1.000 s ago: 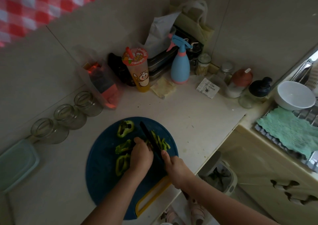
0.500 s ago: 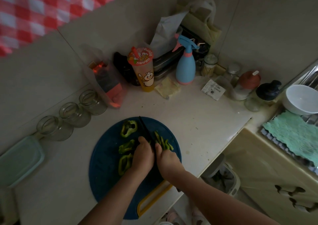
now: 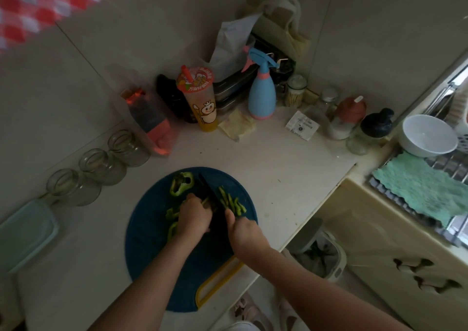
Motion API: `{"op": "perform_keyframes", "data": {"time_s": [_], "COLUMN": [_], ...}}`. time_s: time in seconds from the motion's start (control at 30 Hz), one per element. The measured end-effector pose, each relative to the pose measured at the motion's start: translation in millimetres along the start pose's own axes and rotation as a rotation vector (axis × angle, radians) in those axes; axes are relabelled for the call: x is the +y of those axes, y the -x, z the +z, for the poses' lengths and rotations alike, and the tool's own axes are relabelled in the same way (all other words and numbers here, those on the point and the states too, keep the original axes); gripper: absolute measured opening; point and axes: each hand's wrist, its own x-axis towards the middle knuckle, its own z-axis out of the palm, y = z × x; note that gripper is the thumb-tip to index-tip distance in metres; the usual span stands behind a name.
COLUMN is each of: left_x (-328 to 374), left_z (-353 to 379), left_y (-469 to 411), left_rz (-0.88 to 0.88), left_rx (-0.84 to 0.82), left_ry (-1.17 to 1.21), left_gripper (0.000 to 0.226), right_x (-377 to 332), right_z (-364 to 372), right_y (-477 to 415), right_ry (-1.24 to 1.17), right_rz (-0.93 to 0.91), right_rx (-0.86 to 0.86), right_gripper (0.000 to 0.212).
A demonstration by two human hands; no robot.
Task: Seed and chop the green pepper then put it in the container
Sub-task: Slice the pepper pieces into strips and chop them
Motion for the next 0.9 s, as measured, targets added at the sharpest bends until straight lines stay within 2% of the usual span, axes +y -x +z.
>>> {"op": "perform_keyframes", "data": {"time_s": [0.1, 0.37, 0.53, 0.77, 0.9], "left_x": [-1.1, -8.7, -11.4, -12.7, -14.9], "left_z": [0.1, -11.5, -28.3, 4.9, 9.5], "left_y": [4.7, 17.1, 19.3, 23.6, 24.4], "left_rz": [0.043, 0.078, 0.162, 0.140, 0.219], "left_rx": [-0.041, -0.140, -0.035, 0.044, 0.104], "left_ry": [-0.064, -0.141, -0.145, -0.047, -0.127], "left_gripper": [0.025, 0.023, 0.016, 0.021, 0.022], "right_x": [-0.1, -10.8, -9.4, -7.7, -3.0], "right_z": [-2.6, -6.2, -5.6, -15.2, -19.6], "right_y": [-0.9, 0.9, -2.7, 6.1, 16.1], "right_ry": [0.002, 0.020, -0.021, -0.128, -0.172], "right_rz": [-0.011, -0.018, -0.011, -0.065, -0.054], "right_rx": [-0.004, 0.001, 0.005, -0.015, -0.007], "right_gripper": [0.050, 0.055, 0.055, 0.058, 0.058]}}
